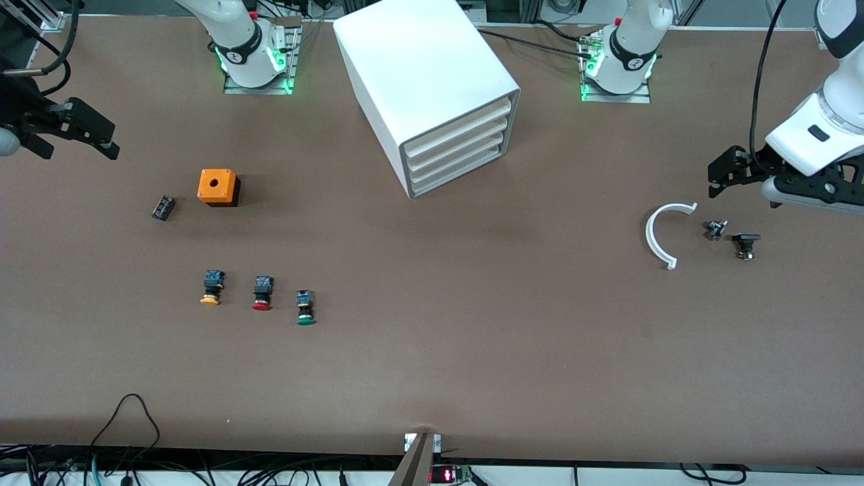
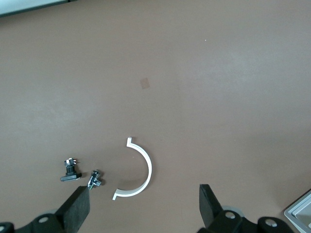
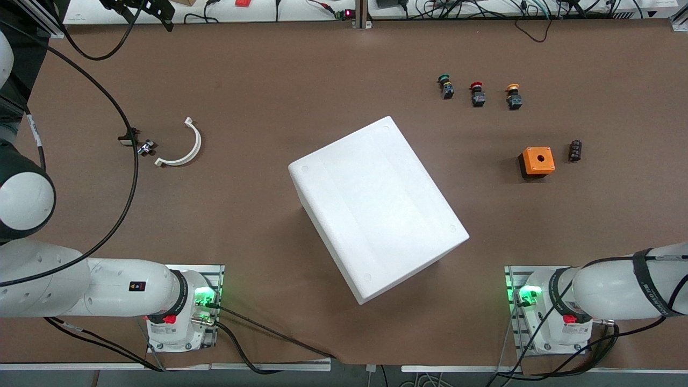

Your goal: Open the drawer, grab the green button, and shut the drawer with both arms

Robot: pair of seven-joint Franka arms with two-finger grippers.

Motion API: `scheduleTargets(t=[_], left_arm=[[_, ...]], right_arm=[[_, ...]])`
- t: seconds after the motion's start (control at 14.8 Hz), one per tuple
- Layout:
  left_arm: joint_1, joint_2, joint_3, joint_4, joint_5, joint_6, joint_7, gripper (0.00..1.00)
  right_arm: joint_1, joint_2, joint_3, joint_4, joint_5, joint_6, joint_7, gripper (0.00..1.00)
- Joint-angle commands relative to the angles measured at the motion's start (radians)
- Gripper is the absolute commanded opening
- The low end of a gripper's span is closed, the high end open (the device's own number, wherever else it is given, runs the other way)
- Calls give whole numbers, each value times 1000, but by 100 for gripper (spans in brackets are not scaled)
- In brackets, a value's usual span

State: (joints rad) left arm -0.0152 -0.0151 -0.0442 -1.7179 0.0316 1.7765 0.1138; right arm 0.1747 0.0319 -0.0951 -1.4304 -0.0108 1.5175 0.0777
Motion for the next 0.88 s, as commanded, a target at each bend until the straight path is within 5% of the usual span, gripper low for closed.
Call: scheduleTargets(t=[0.0, 0.81], left_arm=[[-11, -36, 4, -29, -7, -11, -68, 99], [-5, -31, 4, 7, -5, -85, 18, 99]], right_arm=[[3, -4, 3, 5, -15, -14, -6, 100], [3, -1, 3, 5, -9, -45, -7, 100]])
